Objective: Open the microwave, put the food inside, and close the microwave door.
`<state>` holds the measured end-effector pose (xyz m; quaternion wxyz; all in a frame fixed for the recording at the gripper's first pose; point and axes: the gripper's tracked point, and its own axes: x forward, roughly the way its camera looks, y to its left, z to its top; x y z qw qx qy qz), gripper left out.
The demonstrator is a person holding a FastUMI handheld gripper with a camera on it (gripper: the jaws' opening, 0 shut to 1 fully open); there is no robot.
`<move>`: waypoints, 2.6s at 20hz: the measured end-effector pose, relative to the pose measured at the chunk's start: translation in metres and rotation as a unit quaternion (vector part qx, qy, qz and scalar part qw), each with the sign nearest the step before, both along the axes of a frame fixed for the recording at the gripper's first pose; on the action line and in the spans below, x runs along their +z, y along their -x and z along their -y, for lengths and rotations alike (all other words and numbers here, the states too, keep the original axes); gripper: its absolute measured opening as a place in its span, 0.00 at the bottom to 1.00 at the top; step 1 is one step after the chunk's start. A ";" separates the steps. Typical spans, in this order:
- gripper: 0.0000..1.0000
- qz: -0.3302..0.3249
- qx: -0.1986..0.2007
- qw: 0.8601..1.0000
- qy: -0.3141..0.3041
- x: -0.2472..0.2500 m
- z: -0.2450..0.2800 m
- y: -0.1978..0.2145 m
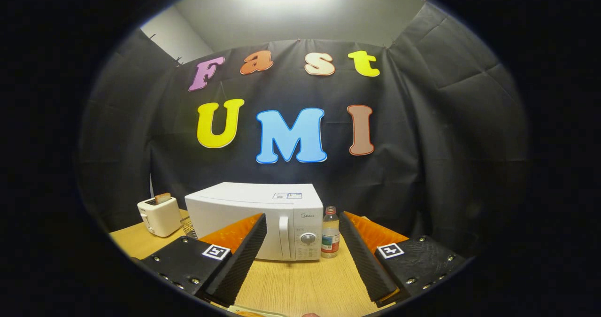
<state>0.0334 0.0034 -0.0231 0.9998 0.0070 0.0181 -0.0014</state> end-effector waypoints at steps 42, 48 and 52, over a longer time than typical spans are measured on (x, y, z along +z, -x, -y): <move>0.08 -0.170 0.060 0.983 0.030 -0.189 -0.049 -0.185; 0.06 -0.173 0.060 0.982 0.045 -0.189 -0.051 -0.163; 0.06 -0.161 0.080 0.981 0.068 -0.186 -0.066 -0.112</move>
